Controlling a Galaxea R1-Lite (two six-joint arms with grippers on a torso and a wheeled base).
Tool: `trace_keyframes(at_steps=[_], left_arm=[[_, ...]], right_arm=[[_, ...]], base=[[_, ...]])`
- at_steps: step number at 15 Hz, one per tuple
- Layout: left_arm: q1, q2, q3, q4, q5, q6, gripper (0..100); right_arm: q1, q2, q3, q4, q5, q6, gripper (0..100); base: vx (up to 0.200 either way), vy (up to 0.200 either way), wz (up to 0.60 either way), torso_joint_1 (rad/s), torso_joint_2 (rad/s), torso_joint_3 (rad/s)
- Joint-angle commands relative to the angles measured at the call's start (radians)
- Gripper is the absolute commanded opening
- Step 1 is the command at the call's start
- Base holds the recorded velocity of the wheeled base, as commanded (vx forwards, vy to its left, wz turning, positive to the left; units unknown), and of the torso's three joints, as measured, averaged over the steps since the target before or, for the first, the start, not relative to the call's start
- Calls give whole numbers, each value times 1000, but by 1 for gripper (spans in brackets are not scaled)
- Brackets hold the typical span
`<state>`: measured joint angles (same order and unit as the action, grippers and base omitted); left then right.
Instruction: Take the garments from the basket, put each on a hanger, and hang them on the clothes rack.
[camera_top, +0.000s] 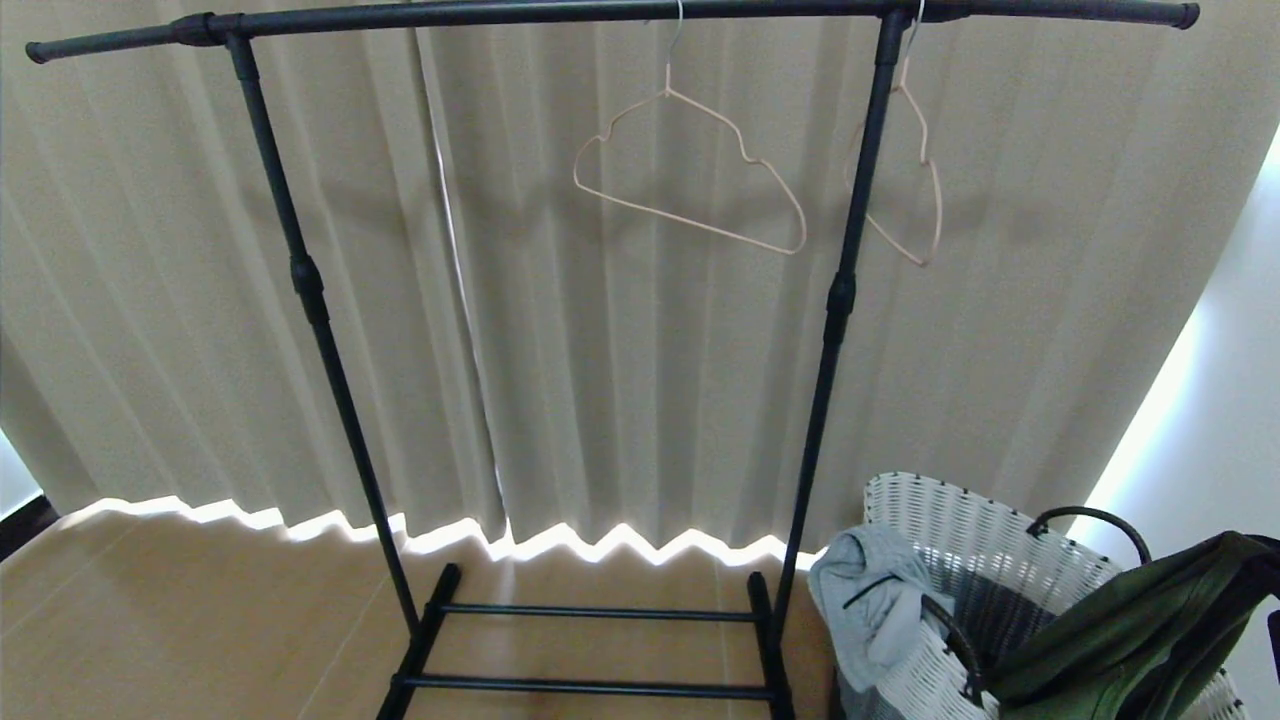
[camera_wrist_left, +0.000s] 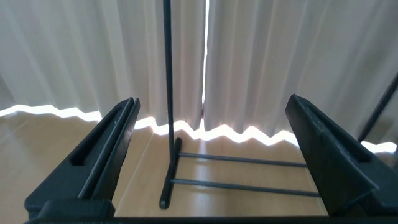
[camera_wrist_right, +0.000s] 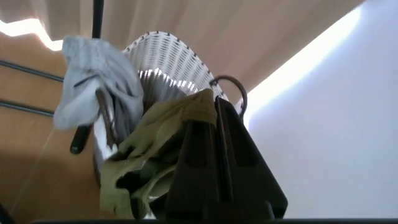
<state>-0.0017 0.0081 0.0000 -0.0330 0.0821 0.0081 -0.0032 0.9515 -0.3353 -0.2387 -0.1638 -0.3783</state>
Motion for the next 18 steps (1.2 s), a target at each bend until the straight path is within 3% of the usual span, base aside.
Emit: trace_keyframes(at_steps=[1, 5, 14, 18], left_arm=[[0, 1, 0, -1, 1, 0, 100], [0, 1, 0, -1, 1, 0, 100], [0, 1, 0, -1, 1, 1, 100], [0, 1, 0, -1, 2, 3, 100]], right_arm=[[0, -3, 2, 1, 0, -1, 0], [0, -5, 13, 1, -2, -2, 0], [0, -5, 25, 1, -3, -5, 0], [34, 3, 13, 1, 6, -5, 0]], base=[[0, 0, 0, 0, 0, 0], [0, 0, 0, 0, 0, 0], [0, 200, 0, 3, 4, 1], [0, 0, 0, 0, 0, 0]])
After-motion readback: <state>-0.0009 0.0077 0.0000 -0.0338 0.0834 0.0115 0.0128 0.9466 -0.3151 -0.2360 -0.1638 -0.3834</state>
